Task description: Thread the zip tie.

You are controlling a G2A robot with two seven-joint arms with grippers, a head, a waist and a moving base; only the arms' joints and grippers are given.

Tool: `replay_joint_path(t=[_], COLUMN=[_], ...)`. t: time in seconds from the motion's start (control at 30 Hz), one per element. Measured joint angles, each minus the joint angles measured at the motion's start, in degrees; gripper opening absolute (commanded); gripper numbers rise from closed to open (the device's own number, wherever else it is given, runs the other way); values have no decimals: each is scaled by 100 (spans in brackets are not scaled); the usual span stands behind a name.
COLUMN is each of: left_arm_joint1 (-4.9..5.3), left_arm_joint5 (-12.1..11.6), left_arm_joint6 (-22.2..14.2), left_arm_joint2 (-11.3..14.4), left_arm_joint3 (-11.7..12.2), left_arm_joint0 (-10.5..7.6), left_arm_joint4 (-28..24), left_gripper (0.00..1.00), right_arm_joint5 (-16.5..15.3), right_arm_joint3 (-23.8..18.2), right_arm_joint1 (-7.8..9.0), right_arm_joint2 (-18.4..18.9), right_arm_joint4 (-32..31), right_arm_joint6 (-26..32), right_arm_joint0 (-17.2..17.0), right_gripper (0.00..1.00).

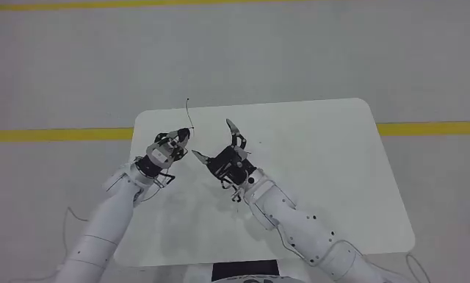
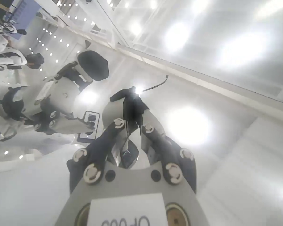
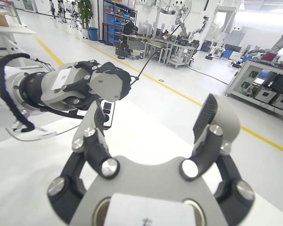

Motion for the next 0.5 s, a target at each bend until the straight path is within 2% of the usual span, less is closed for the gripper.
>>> replay_joint_path(t=[0.03, 0.07, 0.1, 0.33, 0.5], left_arm_joint1=[1, 2, 7, 77, 135], left_arm_joint5=[-1, -1, -1, -1, -1], left_arm_joint6=[-11, -24, -32, -9, 7], left_arm_joint2=[30, 64, 113, 305, 391], left_arm_joint3=[7, 19, 34, 81, 82], left_arm_joint0=[-6, -9, -15, -63, -75], left_arm_joint4=[-61, -132, -228, -534, -652], left_gripper=[0, 0, 0, 0, 0], right_arm_joint5=[2, 4, 5, -38, -72], right_arm_joint3=[8, 13, 16, 51, 118], right_arm_joint1=[-8, -17, -28, -95, -151], right_arm_joint2=[2, 3, 4, -13, -41], right_arm_joint4=[-2, -2, 3, 19, 8], right_arm_joint6=[-17, -35, -60, -113, -132], right_arm_joint0=[-3, -6, -11, -11, 30], right_gripper=[84, 74, 69, 50, 48])
